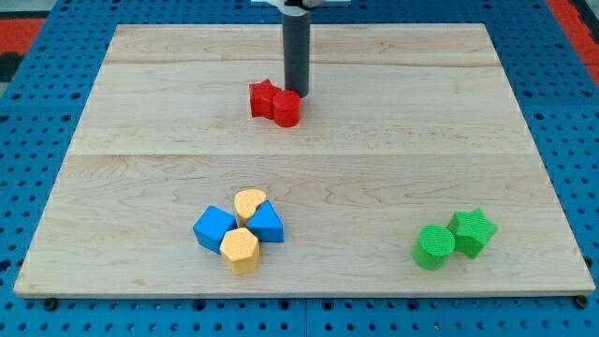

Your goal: Move reed circle on right side to red star

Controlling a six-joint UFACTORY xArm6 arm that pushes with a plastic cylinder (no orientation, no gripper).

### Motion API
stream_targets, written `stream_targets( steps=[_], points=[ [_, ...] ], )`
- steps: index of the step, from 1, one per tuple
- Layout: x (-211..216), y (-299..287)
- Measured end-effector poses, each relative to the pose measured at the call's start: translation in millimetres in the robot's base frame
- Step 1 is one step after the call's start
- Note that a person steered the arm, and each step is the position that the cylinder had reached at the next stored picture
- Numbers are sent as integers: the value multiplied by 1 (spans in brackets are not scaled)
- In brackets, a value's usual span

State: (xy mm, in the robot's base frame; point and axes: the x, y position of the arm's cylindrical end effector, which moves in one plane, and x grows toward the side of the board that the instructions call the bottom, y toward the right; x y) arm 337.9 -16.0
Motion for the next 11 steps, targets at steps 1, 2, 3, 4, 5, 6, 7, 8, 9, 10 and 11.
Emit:
stream_targets(
  steps=[1,2,3,4,5,6,7,8,9,10,11],
  points=[
    [0,-15],
    [0,-30],
    [0,-62],
    [-11,-27],
    [-2,55],
    [22,54],
    [27,20],
    [27,-31],
    [26,-18],
    [26,31],
    [27,36]
  ],
)
